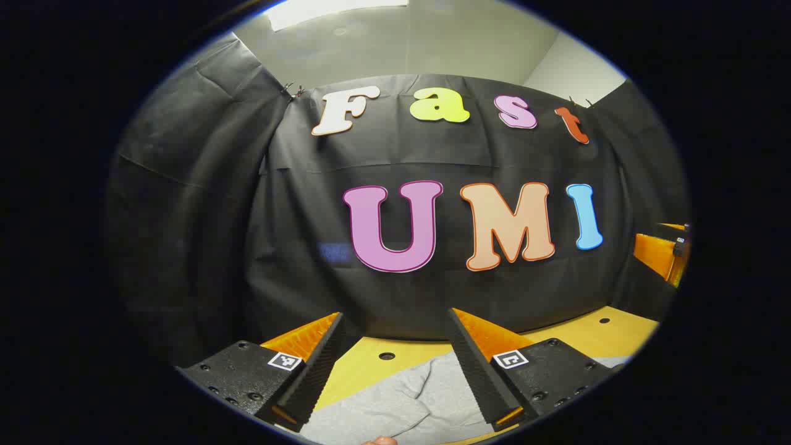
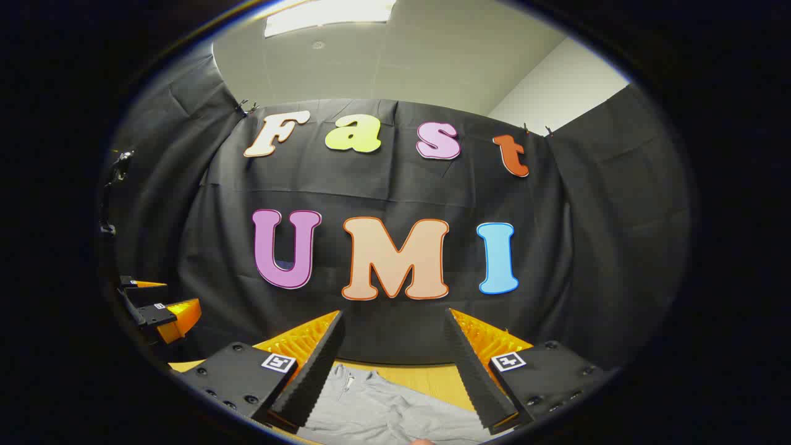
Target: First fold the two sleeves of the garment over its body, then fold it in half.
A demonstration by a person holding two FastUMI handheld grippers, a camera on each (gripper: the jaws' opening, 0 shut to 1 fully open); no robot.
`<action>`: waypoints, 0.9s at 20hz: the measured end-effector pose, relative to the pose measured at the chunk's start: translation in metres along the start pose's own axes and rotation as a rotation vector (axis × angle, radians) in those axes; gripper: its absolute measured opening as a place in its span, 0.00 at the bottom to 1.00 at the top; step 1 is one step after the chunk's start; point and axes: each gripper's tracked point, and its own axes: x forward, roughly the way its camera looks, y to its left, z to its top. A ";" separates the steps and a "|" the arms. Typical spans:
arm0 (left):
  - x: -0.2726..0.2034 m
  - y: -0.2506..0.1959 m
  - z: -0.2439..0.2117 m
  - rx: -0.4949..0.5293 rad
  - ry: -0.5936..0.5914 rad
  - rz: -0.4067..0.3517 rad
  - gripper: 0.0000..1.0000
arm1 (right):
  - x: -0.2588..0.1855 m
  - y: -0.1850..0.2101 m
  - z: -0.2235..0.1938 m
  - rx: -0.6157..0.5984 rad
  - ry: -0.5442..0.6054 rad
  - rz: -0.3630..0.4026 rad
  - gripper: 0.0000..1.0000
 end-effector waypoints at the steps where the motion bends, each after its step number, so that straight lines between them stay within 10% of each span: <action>1: 0.001 -0.001 0.000 0.002 -0.003 -0.002 0.95 | 0.001 0.000 0.001 0.000 -0.001 0.002 0.99; 18: 0.004 0.005 0.006 0.039 -0.025 -0.005 0.96 | 0.002 0.014 -0.004 -0.017 0.006 0.032 0.98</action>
